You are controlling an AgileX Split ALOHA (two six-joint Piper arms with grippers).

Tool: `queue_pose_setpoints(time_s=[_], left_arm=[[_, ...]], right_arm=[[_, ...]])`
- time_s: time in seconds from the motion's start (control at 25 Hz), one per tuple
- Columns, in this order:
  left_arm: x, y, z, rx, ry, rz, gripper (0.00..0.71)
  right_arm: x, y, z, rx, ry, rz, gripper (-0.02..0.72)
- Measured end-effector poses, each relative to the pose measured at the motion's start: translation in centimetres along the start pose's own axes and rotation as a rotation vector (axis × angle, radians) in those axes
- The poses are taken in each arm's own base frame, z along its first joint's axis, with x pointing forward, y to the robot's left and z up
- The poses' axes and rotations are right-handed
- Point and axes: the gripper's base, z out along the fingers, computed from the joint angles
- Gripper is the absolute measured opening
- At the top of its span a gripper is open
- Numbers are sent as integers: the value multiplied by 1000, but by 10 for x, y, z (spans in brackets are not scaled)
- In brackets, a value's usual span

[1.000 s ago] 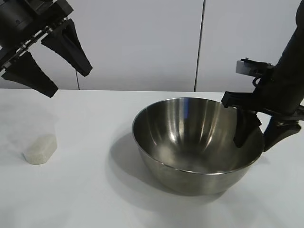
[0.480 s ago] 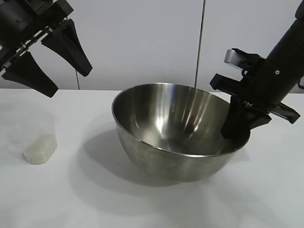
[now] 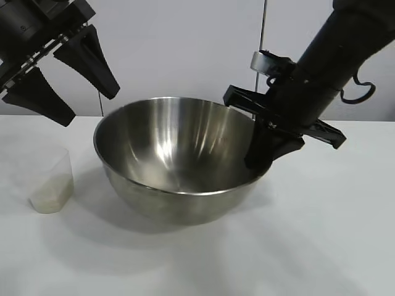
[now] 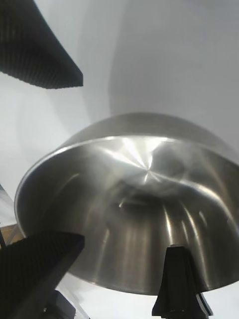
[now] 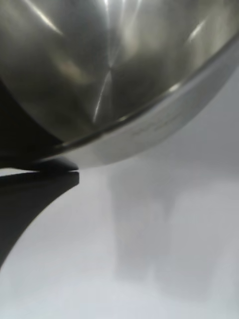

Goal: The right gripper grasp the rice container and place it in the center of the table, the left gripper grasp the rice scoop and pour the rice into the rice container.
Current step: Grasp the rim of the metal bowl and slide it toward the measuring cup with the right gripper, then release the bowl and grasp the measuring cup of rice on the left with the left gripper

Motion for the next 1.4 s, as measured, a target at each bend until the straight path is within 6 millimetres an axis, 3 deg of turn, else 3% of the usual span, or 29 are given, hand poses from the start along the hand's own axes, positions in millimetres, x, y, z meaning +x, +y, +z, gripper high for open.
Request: queue_pose_setpoints(time_s=[0.32, 0.52, 0.6, 0.84, 1.0, 1.24, 1.4], left_arm=[[0, 0, 0, 0, 0, 0, 570], [0, 0, 0, 2, -1, -1, 570], [0, 0, 0, 2, -1, -1, 570], [0, 0, 0, 2, -1, -1, 570], [0, 0, 0, 2, -1, -1, 570], [0, 0, 0, 1, -3, 0, 570], [0, 0, 0, 0, -4, 0, 570]], right_arm=[[-9, 20, 43, 26, 64, 4, 19], [-11, 18, 48, 38, 60, 16, 46], [-12, 19, 48, 36, 54, 15, 111], [-12, 19, 47, 36, 55, 14, 449], [-20, 23, 26, 52, 18, -33, 516], [-63, 24, -54, 92, -200, -102, 517], [-85, 20, -79, 109, -355, -111, 517]])
